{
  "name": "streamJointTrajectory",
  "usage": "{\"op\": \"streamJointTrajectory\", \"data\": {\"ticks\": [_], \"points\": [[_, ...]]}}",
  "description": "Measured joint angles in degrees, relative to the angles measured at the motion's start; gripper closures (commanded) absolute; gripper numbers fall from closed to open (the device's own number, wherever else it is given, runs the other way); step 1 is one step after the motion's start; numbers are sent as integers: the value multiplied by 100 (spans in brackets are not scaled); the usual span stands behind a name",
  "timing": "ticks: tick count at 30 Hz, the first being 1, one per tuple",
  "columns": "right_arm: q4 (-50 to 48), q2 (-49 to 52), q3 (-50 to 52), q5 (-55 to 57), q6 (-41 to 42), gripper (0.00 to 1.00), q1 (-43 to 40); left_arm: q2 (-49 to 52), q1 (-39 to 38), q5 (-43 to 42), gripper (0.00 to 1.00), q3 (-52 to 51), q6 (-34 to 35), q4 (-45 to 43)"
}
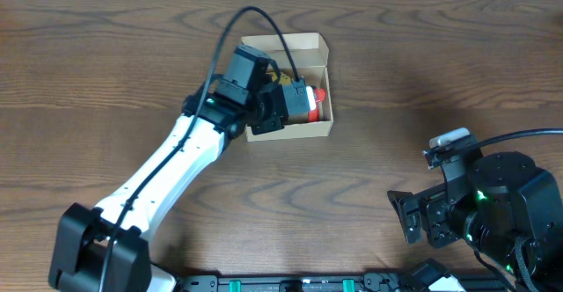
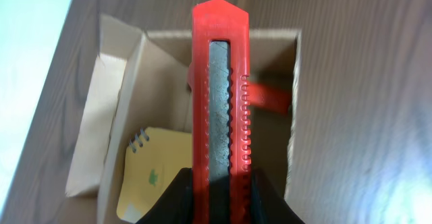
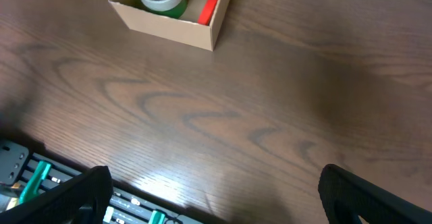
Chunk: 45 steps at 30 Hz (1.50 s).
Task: Pack container
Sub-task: 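Carry the red box cutter with the left gripper into the box, then release the cutter and move the left gripper back out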
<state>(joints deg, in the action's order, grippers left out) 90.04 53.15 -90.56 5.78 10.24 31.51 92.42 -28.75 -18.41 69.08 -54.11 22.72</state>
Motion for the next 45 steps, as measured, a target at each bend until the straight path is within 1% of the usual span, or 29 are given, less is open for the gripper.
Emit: {"op": "streamJointTrajectory", "data": {"ticks": [5,13,14,17,19,20,22,25,35,38,41,43,45], "points": [[0,-2,0,-2,-2,1,0,190,-74,385,94,0,-210,0],[0,0,0,0,-2,1,0,372,-114,509,93,0,-295,0],[0,-2,0,0,0,1,0,372,-133,511,92,0,-295,0],[0,0,0,0,0,1,0,372,-201,511,82,0,-293,4],[0,0,0,-2,0,1,0,372,-251,509,67,0,-271,2],[0,0,0,-2,0,1,0,372,-269,509,57,0,-236,2],[-2,0,0,0,0,1,0,372,-286,507,45,0,-98,2],[0,-2,0,0,0,1,0,372,-286,514,41,0,81,-2],[-2,0,0,0,0,1,0,210,-284,540,40,0,503,-28],[0,-2,0,0,0,1,0,-13,-243,728,38,0,970,-44],[-2,0,0,0,0,1,0,-271,-33,966,34,0,1556,-44],[0,-2,0,-2,0,1,0,-422,238,1106,29,0,1888,-44],[-2,-2,0,0,0,1,0,-518,566,1213,28,0,2175,-39]]}}
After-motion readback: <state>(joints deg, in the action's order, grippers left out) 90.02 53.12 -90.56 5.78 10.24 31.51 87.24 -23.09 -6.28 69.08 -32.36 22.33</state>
